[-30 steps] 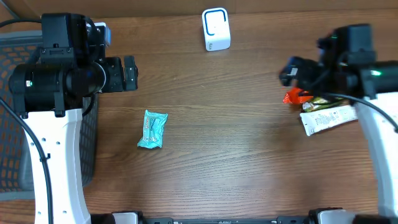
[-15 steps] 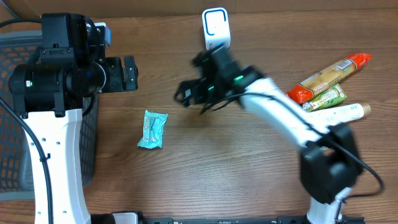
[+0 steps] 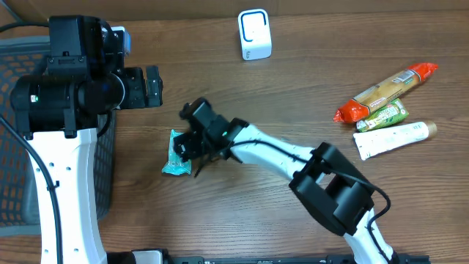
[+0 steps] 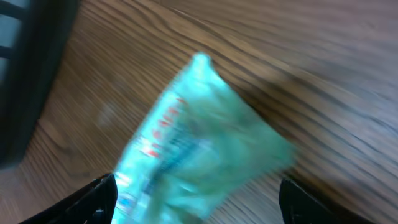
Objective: Scan the item barcode
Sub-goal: 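Reach the right gripper left toward the light-blue wipes pack, then grasp the light-blue wipes pack with the right gripper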
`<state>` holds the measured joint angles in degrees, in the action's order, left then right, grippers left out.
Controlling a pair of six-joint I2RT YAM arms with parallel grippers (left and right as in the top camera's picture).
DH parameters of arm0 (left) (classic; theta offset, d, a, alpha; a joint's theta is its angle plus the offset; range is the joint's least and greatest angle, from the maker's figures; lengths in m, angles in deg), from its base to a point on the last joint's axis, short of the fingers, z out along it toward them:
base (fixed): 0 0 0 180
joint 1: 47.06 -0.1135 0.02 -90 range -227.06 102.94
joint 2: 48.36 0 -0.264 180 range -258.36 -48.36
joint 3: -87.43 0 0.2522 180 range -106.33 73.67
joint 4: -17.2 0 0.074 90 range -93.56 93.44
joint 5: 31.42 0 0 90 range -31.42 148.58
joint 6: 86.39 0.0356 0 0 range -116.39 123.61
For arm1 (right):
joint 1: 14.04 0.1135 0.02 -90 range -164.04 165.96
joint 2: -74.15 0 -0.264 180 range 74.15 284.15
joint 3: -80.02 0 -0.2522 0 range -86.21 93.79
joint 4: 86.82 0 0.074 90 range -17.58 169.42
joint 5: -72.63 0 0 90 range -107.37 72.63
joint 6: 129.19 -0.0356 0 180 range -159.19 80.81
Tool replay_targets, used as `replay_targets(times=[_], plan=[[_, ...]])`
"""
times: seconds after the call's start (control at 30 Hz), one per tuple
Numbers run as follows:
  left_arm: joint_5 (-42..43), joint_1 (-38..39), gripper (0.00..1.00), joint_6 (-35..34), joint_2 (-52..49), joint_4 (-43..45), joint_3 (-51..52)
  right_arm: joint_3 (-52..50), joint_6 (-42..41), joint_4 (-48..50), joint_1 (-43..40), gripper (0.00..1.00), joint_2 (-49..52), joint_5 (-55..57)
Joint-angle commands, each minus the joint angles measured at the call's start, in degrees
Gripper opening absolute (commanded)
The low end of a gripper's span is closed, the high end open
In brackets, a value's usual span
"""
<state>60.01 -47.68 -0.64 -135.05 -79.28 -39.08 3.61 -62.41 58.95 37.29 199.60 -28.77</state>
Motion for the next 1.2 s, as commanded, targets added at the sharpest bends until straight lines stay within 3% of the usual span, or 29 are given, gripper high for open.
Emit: replay_targets(times=[0.0, 0.23, 0.57, 0.73, 0.83, 1.17], plan=[[-0.3, 0.3, 1.0, 0.9, -0.2, 0.2, 0.2, 1.4, -3.1, 2.4, 0.9, 0.8, 2.5, 5.6], [-0.4, 0.3, 1.0, 0.9, -0.2, 0.2, 0.2, 1.4, -5.4, 2.5, 0.8, 0.73, 6.4, 7.8], [-0.4, 0.3, 1.0, 0.9, -0.2, 0.2, 0.2, 3.0, -5.5, -13.3, -2.1, 0.66, 6.6, 19.5], [-0.4, 0.3, 1.0, 0.9, -0.2, 0.2, 0.2, 6.0, -3.7, -24.9, -6.6, 0.66, 5.4, 22.5], [-0.4, 0.3, 1.0, 0.9, -0.2, 0.2, 0.2, 8.2, -1.4, -30.4, -9.1, 0.72, 4.5, 22.5], [-0.4, 0.3, 1.0, 0.9, -0.2, 0.2, 0.2, 17.7, -0.5, -40.3, -9.0, 0.76, -0.3, 19.0]])
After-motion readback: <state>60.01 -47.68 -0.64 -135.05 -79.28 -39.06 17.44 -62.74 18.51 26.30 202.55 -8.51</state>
